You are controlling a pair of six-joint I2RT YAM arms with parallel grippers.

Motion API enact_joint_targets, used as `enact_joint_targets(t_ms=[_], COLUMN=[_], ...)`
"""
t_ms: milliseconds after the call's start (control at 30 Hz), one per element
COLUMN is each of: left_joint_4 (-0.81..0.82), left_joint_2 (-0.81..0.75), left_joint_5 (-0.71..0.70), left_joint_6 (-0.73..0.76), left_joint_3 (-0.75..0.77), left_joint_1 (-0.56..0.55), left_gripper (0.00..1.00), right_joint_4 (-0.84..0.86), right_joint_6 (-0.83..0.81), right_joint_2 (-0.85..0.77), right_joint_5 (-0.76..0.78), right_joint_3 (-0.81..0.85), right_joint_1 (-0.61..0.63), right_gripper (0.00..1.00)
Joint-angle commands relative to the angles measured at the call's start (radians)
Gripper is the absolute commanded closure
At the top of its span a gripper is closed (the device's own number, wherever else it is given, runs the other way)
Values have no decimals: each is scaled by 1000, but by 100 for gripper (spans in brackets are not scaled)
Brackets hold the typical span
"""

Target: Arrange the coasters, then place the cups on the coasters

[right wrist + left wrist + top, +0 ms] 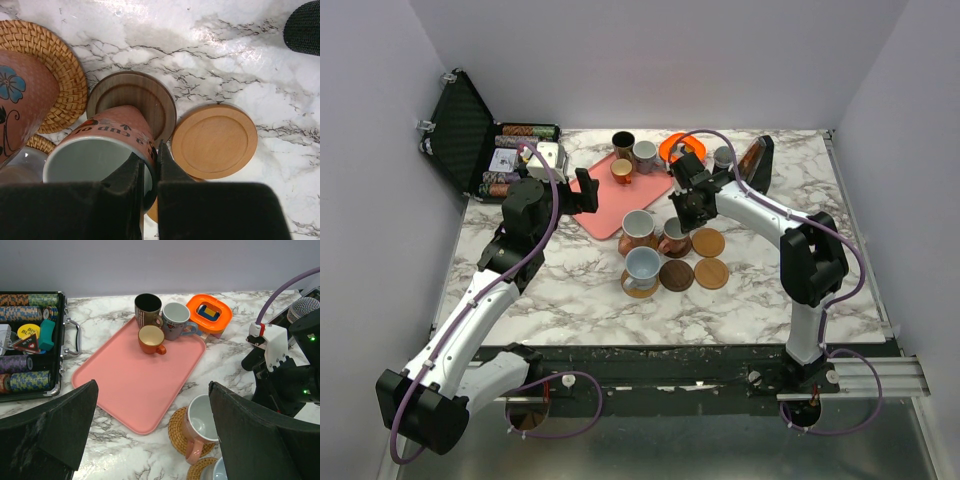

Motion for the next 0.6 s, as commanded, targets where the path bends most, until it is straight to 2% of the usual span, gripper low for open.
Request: enact_joint_targets(t_ms=[0, 333, 567], left_joint_4=[17, 16, 17], left_joint_2=[0, 0, 0], left_joint_5=[21, 23, 23], left_joint_6=[5, 5, 7], left_joint_3=[0, 0, 0], left_joint_1=[6, 6, 6], left_gripper=[1, 1, 1], right_joint_4=[11, 19, 44], right_joint_6=[24, 21, 15], right_joint_2=[20, 9, -19], right_joint_5=[20, 36, 27], right_joint_3=[35, 31, 8], right_joint_1=[7, 7, 11], right_gripper=[87, 69, 48])
